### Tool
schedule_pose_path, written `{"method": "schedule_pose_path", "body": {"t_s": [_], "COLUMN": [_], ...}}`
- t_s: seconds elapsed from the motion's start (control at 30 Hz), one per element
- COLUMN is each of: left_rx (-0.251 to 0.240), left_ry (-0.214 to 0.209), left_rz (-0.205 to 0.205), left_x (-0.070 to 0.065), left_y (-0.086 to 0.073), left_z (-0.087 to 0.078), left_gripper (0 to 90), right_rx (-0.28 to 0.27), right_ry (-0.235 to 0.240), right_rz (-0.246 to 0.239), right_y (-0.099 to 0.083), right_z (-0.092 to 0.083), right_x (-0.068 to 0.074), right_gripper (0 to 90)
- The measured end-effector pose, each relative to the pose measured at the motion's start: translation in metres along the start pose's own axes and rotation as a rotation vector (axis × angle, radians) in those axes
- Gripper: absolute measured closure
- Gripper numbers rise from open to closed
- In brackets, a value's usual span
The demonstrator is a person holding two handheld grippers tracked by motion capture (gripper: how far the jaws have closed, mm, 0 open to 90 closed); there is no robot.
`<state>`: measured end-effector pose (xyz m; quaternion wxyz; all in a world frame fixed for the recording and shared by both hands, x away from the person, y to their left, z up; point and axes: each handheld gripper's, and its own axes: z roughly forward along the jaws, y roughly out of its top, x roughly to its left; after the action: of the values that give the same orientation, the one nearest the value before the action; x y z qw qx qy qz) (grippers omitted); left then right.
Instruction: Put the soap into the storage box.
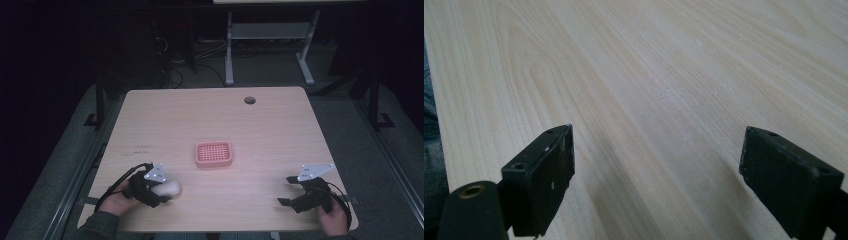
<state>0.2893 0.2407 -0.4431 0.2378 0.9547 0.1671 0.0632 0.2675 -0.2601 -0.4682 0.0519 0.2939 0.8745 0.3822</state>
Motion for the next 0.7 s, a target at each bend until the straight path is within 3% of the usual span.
{"method": "schedule_pose_path", "body": {"t_s": [0.2, 0.7], "left_rx": [0.004, 0.009], "left_ry": [0.003, -0.006], "left_rz": [0.005, -0.006], "left_x": [-0.0003, 0.0031], "left_y": [-0.0006, -0.0006], "left_z": [0.0004, 0.0023], "left_gripper": [42.4, 45.9], "right_rx": [0.002, 0.008], "right_ry": [0.002, 0.003], "right_rz": [-0.002, 0.001], "right_y": [0.0004, 0.0011], "right_z": [0.0007, 0.0019], "right_x": [0.0001, 0.0005], "right_gripper": [14.2, 14.2]}}
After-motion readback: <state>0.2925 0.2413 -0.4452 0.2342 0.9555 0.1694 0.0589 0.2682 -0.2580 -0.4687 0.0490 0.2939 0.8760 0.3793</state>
